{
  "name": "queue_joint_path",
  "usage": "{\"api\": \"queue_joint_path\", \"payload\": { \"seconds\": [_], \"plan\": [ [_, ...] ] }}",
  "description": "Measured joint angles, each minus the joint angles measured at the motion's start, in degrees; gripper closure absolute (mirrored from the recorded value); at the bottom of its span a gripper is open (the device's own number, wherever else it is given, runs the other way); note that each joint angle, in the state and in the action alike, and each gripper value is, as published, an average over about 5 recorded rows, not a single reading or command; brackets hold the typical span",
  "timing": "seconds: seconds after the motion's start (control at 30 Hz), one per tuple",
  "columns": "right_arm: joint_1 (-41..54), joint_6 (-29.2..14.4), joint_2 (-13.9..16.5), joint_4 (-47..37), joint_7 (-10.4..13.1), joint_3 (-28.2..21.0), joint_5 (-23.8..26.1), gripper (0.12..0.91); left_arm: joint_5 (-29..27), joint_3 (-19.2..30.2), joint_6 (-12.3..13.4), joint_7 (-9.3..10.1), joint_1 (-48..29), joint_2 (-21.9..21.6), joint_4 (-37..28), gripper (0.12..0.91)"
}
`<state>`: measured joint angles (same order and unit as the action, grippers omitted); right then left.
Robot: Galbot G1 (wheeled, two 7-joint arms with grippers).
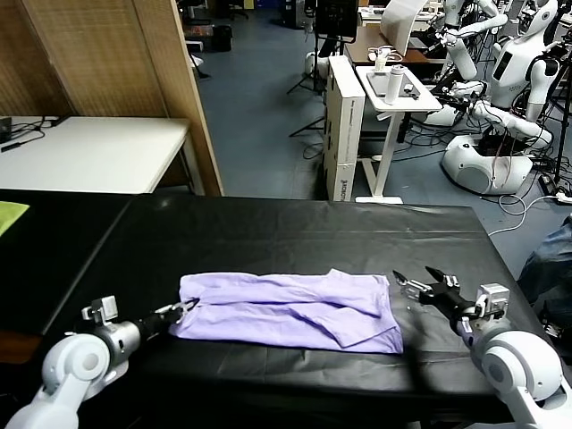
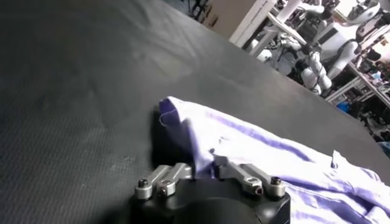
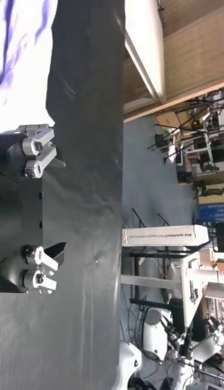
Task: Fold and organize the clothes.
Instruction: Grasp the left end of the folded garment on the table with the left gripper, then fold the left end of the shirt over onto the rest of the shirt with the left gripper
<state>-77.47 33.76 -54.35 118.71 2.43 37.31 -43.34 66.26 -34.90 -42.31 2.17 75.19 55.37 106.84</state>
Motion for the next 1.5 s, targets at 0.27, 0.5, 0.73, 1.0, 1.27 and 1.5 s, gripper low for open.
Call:
{"api": "queue_joint_path", "payload": {
  "seconds": [0.27,0.5,0.73,1.0,1.27,1.5],
  "plan": [
    [0.2,-0.4,-0.6,-0.4,0.0,0.2,0.2,0.118,-7.7,-2.3,0.0,1.52,0.8,-1.4,2.3,0.858],
    [-0.4,-0.8,-1.9,-0.5,-0.1,-0.7,1.6,0.118,-20.7,-6.3,0.0,2.00,2.8,-6.3,4.5,0.858],
    [-0.8,-0.9,-2.5,-0.2,-0.1,-0.9,2.4,0.118,-25.3,-9.2,0.0,2.83,5.3,-8.0,7.3,0.858],
    [-2.5,-1.1,-3.5,0.1,-0.2,0.0,4.0,0.118,-8.3,-6.1,0.1,11.44,3.8,-2.4,14.0,0.858],
    [-4.1,-1.6,-4.2,0.3,-1.1,0.9,5.5,0.118,-0.1,1.9,0.1,15.30,1.0,5.5,17.2,0.858],
    [-5.5,-3.4,-4.7,0.9,-2.6,1.0,7.1,0.118,-0.7,8.3,0.1,15.29,-1.1,10.1,16.4,0.858]
  ]
}}
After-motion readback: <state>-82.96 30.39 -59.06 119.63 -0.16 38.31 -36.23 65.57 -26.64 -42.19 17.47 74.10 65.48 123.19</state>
